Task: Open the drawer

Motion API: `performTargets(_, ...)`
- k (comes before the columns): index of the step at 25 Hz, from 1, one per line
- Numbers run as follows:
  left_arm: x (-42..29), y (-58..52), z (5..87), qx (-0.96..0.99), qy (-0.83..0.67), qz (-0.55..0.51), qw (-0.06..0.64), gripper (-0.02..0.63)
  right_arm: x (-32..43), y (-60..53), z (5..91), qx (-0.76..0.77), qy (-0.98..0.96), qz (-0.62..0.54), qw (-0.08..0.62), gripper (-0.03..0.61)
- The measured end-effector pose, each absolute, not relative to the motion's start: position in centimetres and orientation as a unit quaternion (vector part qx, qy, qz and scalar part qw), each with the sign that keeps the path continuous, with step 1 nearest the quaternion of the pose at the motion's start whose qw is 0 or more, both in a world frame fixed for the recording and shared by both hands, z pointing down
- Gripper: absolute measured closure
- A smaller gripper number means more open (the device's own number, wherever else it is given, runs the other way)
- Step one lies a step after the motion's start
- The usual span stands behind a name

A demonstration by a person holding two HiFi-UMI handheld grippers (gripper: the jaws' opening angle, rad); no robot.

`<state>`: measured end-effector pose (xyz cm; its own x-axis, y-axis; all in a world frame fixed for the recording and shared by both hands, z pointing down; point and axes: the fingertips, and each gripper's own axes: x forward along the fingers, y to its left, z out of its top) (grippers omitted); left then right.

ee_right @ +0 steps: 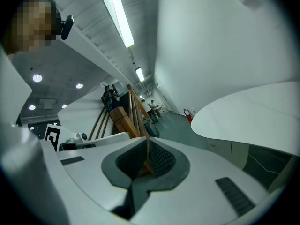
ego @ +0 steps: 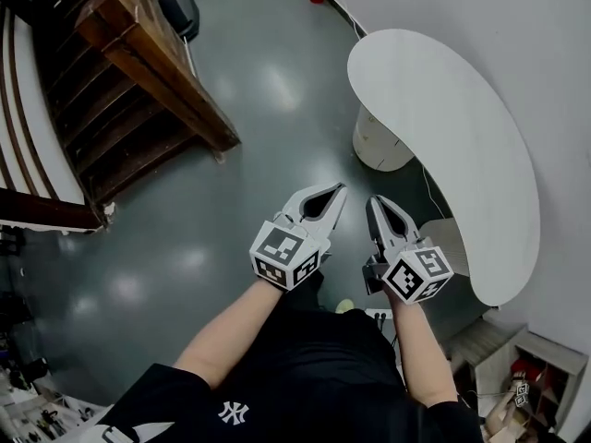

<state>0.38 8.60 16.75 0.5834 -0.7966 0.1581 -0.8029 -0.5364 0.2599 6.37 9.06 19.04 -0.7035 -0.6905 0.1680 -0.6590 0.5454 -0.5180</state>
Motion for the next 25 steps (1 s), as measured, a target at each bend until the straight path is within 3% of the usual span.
performTargets(9, -1.8, -0.2, 21.8, 0.893, -0.416, 0.022, 0.168, 0.606, 3.3, 1.2, 24.2, -0.42, 0.831, -0.359, 0.065, 0.56)
performTargets(25, 0.5, -15.8, 35.5, 0.882, -0.415, 0.059, 0.214, 0.606, 5.9, -14.7, 40.0, -0.457, 0.75, -0.467, 0.104, 0.558)
